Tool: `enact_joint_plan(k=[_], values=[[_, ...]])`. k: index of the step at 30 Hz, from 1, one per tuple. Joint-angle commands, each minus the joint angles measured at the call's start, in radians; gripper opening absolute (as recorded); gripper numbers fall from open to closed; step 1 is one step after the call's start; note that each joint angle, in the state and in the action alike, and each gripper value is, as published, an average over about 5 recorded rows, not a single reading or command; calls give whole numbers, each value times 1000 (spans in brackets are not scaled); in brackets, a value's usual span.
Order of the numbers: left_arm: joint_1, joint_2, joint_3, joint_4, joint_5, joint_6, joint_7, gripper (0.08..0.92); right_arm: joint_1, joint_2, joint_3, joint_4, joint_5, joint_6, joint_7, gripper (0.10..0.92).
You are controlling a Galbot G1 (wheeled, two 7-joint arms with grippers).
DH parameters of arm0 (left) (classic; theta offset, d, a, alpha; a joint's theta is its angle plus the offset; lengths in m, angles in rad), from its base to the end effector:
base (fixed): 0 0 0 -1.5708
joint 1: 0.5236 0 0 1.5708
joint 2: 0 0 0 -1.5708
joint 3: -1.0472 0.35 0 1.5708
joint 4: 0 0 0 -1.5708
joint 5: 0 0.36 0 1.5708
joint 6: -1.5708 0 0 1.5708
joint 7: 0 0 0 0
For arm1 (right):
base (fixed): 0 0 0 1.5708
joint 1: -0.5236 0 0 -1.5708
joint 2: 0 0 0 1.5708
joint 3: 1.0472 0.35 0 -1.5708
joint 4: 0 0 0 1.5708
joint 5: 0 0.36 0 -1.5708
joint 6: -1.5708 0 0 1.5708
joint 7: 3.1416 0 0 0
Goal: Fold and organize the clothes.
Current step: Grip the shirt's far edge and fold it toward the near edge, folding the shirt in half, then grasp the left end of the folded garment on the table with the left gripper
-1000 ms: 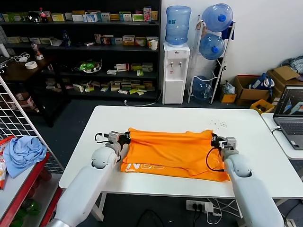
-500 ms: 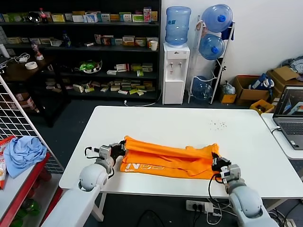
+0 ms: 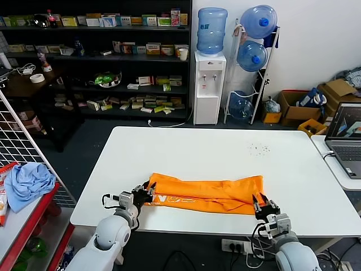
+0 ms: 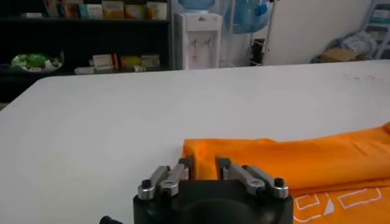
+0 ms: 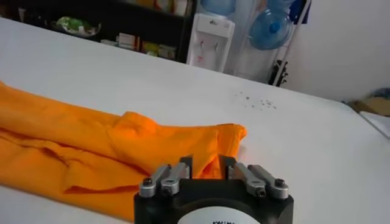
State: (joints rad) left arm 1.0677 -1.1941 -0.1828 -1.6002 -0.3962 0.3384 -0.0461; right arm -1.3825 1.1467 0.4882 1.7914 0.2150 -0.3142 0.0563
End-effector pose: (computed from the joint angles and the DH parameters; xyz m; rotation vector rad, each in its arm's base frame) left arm 0.3317 0.0130 -0.3667 -0.3867 -2.6589 -0.0523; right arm 0.2485 -0.1003 -0.3538 0.0694 -2.6833 0.2973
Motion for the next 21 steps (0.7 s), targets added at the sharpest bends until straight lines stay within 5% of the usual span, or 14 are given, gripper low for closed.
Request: enact_joint_plan(k=[1,13,21], values=[[38,-10,-15,4,-14,-9,3,469,-41,0,5,44,2,5,9,519],[-10,-11,-12,55,-115,63,-7,792,-52,-1,6,65,15,-1,10,813],[-2,-6,2,38,-82,60,6,633,-45,1,3,67,22,-10,14,823]])
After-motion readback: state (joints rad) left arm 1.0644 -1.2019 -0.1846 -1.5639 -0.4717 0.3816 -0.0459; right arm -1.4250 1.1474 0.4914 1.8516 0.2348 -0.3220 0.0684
